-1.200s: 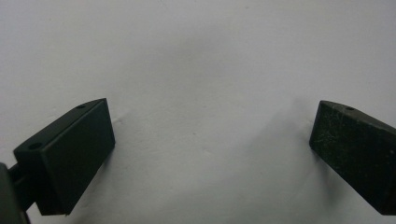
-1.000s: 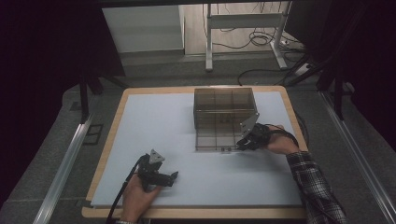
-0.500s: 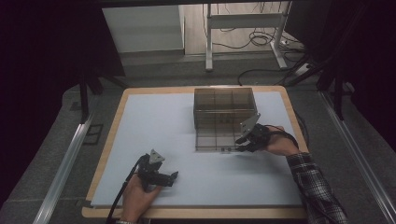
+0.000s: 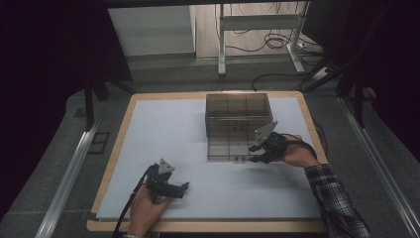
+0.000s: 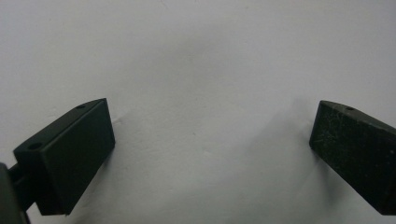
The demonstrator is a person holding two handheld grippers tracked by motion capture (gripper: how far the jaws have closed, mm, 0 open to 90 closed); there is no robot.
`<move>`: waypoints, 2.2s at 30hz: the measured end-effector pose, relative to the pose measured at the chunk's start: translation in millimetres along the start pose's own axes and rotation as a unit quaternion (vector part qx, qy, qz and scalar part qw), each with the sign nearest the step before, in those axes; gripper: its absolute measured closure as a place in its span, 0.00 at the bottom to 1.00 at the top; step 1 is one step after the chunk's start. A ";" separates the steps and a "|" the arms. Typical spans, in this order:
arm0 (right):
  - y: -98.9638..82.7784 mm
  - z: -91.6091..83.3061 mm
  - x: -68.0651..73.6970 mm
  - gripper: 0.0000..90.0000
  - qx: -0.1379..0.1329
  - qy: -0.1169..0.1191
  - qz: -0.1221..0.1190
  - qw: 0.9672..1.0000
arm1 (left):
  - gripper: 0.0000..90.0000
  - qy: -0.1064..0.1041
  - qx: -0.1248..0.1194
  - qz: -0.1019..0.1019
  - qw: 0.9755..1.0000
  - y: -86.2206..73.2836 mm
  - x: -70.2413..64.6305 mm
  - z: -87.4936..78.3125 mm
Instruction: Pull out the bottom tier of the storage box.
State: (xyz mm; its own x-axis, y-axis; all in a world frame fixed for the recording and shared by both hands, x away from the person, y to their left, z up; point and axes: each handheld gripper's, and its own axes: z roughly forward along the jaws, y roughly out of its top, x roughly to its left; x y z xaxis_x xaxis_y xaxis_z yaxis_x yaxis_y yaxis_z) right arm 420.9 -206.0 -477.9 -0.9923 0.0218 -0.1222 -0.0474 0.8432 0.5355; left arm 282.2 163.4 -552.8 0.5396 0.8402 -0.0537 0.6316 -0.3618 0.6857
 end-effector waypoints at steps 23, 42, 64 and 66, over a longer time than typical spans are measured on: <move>-3.9 -12.2 12.9 0.50 -0.024 -0.027 0.042 0.998 | 0.00 0.000 0.000 0.000 1.000 0.0 0.0 0.0; -13.5 -22.0 24.9 0.38 -0.042 -0.055 0.077 0.995 | 0.00 0.000 0.000 0.000 1.000 0.0 0.0 0.0; -30.0 -26.3 51.2 0.23 -0.057 -0.098 0.121 0.986 | 0.00 0.001 -0.001 -0.002 1.000 0.0 -0.2 0.1; -31.3 -25.8 53.2 0.22 -0.057 -0.099 0.126 0.985 | 0.00 0.001 -0.001 -0.002 1.000 0.0 -0.2 0.2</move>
State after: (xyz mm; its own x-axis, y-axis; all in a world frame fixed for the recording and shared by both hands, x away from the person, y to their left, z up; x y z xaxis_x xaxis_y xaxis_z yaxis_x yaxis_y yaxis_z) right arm 366.7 -245.1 -479.6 -0.9328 0.3364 -0.1291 0.1727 0.7320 0.6591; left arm 282.1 163.1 -552.9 0.5362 0.8423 -0.0547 0.6320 -0.3577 0.6875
